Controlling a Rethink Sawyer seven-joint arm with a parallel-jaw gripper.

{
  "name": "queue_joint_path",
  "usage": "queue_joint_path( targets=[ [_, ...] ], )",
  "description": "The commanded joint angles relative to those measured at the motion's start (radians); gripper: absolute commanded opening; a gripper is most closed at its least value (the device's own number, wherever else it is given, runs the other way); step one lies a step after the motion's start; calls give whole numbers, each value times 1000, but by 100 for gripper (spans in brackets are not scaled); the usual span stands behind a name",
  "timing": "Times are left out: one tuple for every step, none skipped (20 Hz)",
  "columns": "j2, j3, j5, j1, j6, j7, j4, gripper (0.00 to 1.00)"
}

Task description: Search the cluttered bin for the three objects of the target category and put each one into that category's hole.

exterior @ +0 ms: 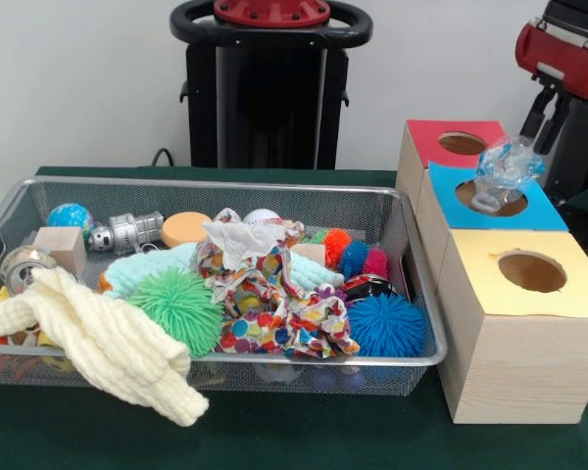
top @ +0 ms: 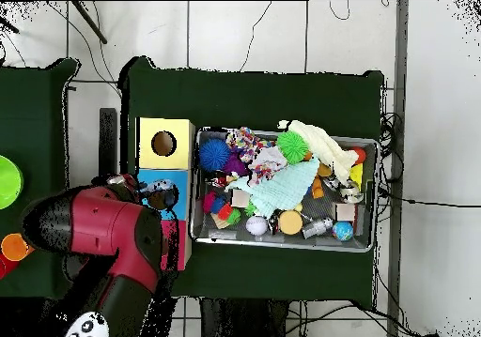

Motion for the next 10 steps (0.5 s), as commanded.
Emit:
queue_joint_path(
  targets=[
    [22,71,-9,-31,-64,151,78,0],
    [20,73,-10,-34,-69,147,82,0],
    [18,74,-11,-36,-73,142,86,0],
    [17,75,-13,-38,-77,138,87,0],
    [16,75,-14,-39,-78,136,89,0],
    [16,76,-16,-41,-79,133,89,0],
    [15,77,-16,-43,-81,130,91,0],
    [14,77,-17,-43,-83,129,92,0],
    [14,78,-18,-44,-85,127,93,0],
    [14,77,-19,-43,-85,128,93,0]
  ],
)
